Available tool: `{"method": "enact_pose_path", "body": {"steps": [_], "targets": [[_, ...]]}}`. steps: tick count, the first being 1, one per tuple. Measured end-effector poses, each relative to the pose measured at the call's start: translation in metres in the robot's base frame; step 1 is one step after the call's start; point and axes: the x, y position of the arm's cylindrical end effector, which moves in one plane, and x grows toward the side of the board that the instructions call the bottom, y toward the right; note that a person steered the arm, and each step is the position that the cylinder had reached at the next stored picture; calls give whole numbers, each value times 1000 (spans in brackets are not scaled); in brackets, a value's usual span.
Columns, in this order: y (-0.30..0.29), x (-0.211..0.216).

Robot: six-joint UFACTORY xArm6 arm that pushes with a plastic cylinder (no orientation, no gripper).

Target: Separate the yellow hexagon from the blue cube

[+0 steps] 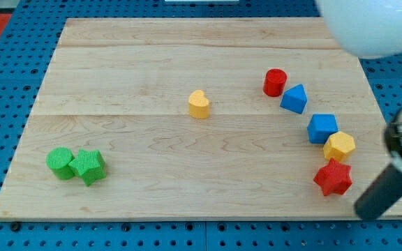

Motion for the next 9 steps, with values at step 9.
{"method": "enact_pose_path", "body": {"steps": [9], "targets": [[-30,-104]]}}
